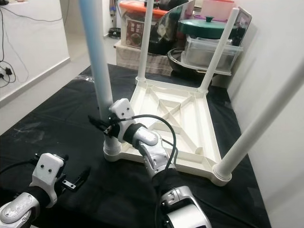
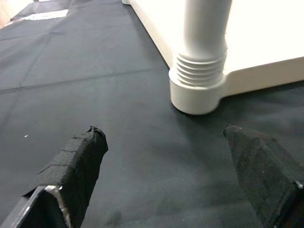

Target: Building children table

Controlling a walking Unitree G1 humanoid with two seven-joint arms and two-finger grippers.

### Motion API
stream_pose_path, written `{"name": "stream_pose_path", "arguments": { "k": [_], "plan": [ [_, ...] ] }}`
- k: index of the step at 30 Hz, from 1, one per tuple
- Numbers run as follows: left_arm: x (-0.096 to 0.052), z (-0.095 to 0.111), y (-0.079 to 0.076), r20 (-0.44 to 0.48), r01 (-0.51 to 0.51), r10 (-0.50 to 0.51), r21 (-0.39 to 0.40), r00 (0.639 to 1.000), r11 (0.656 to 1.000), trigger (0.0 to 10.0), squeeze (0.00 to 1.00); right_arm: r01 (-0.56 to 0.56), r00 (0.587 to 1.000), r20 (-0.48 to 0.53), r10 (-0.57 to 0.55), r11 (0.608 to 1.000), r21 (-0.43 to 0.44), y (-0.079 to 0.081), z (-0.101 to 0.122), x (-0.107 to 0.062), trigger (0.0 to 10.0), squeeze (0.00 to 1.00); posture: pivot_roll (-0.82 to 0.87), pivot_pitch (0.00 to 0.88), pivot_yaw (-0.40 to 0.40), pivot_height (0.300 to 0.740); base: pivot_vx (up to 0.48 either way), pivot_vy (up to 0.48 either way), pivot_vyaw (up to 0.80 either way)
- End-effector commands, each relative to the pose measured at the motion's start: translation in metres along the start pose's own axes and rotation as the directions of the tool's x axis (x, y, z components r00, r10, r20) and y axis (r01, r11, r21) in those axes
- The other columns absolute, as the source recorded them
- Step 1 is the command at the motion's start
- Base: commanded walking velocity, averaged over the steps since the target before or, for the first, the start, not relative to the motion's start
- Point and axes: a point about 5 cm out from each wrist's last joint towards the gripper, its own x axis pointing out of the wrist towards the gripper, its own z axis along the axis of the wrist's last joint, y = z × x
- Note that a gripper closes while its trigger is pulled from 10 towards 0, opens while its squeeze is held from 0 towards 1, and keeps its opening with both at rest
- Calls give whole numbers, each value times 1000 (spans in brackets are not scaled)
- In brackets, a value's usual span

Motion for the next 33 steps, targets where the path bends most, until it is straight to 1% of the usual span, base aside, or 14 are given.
{"name": "stream_pose_path", "arguments": {
  "k": [1, 2, 4, 6, 7, 8, 12, 16, 18, 19, 21, 23, 24, 33],
  "plan": [
    [-1, -4, 1, -13, -14, 14, -7, 1000, 1000, 10000, 0, 212, 955, -211, -210, 977, -11, -22, -41, -20, 0, 0, 137, 0, -134, 740, 0, 0, 0],
    [-1, -4, 2, -13, -16, 16, -6, 1000, 1000, 10000, 0, 341, 902, -264, -341, 939, -45, -31, -51, -28, 0, 0, 132, 0, -127, 740, 0, 0, 0],
    [-1, -4, 2, -13, -16, 16, -6, 1000, 1000, 10000, 0, 341, 902, -264, -341, 939, -45, -31, -51, -28, 0, 0, 132, 0, -127, 740, 0, 0, 0],
    [-1, -4, 4, -15, -21, 21, -4, 1000, 1000, 10000, 0, 451, 836, -318, -447, 890, -66, -40, -60, -37, 0, 0, 128, 0, -123, 740, 0, 0, 0],
    [-1, -4, 5, -16, -24, 24, -3, 1000, 1000, 10000, 0, 475, 818, -333, -469, 877, -66, -42, -62, -39, 0, 0, 128, 0, -123, 740, 0, 0, 0],
    [-1, -4, 5, -16, -24, 24, -3, 1000, 1000, 10000, 0, 475, 818, -333, -469, 877, -66, -42, -62, -39, 0, 0, 128, 0, -123, 740, 0, 0, 0],
    [0, -4, 6, -19, -31, 31, -1, 999, 1000, 10000, 0, 533, 769, -375, -517, 843, -70, -46, -65, -40, 0, 0, 130, 0, -124, 740, 0, 0, 0],
    [1, -5, 7, -23, -34, 34, 0, 999, 999, 10000, 0, 591, 711, -466, -526, 807, -9, -41, -72, -37, 0, 0, 134, 0, -125, 740, 0, 0, 0],
    [1, -5, 7, -23, -34, 34, 0, 999, 999, 10000, 0, 591, 711, -466, -526, 807, -9, -41, -72, -37, 0, 0, 134, 0, -125, 740, 0, 0, 0],
    [1, -5, 7, -24, -36, 36, 1, 999, 999, 10000, 0, 606, 700, -472, -536, 795, -5, -41, -73, -37, 0, 0, 135, 0, -126, 740, 0, 0, 0],
    [1, -5, 8, -27, -43, 43, 3, 999, 999, 10000, 0, 668, 654, -484, -581, 744, 8, -43, -73, -38, 0, 0, 136, 0, -125, 740, 0, 0, 0],
    [1, -5, 8, -27, -43, 43, 3, 999, 999, 10000, 0, 668, 654, -484, -581, 744, 8, -43, -73, -38, 0, 0, 136, 0, -125, 740, 0, 0, 0],
    [1, -5, 8, -29, -46, 46, 3, 999, 999, 10000, 0, 705, 624, -490, -609, 709, 16, -44, -74, -40, 0, 0, 134, 0, -122, 740, 0, 0, 0],
    [1, -6, 10, -33, -46, 46, 8, 998, 999, 10000, 0, 721, 632, -455, -628, 692, 47, -47, -68, -41, 0, 0, 128, 0, -116, 740, 0, 0, 0]
  ]
}}
